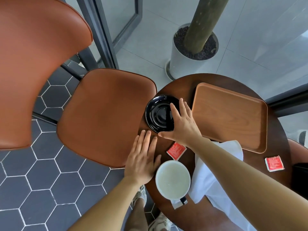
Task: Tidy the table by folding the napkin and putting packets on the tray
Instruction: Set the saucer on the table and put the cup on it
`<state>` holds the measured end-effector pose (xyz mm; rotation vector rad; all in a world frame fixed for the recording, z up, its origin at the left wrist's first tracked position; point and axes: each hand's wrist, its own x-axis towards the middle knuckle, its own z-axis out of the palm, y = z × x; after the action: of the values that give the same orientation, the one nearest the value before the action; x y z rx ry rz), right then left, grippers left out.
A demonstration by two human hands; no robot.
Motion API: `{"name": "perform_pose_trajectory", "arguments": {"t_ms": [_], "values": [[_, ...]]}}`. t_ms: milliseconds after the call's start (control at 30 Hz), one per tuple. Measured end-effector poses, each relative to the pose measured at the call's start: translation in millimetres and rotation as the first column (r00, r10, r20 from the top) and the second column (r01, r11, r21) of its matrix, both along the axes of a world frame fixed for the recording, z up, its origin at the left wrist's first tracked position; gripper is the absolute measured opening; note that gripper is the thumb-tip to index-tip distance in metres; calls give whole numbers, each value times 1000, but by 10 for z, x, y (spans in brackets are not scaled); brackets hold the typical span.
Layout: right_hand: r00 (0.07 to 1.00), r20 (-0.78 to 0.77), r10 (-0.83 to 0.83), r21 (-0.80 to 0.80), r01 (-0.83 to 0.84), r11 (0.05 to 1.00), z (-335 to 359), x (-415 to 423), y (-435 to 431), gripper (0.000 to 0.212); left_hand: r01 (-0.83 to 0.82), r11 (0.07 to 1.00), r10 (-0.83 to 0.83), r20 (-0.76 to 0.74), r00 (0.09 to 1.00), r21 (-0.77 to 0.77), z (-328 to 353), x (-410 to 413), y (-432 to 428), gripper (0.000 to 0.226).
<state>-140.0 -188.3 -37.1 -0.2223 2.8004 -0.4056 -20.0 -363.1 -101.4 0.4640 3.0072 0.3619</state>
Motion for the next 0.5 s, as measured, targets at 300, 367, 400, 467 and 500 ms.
{"name": "perform_pose_trajectory", "arguments": {"t_ms": [300, 367, 400, 467, 500], "values": [[998, -33, -45, -111, 41, 993, 48, 100, 100, 109, -24, 1000, 25, -23, 999, 18, 1, -2, 11, 63], [989, -77, -126, -195, 109, 975, 144, 259, 144, 92, -22, 999, 23, -33, 999, 29, 1, 4, 6, 62], [981, -102, -168, -235, 140, 962, 202, 358, 164, 82, -21, 999, 23, -34, 999, 34, 2, 0, -2, 62], [963, -147, -227, -304, 175, 936, 321, 617, 230, 62, -19, 999, 21, -34, 999, 35, 24, 6, -1, 61], [955, -159, -249, -335, 185, 924, 369, 757, 269, 53, -20, 999, 21, -33, 999, 31, 39, 9, 0, 61]]}}
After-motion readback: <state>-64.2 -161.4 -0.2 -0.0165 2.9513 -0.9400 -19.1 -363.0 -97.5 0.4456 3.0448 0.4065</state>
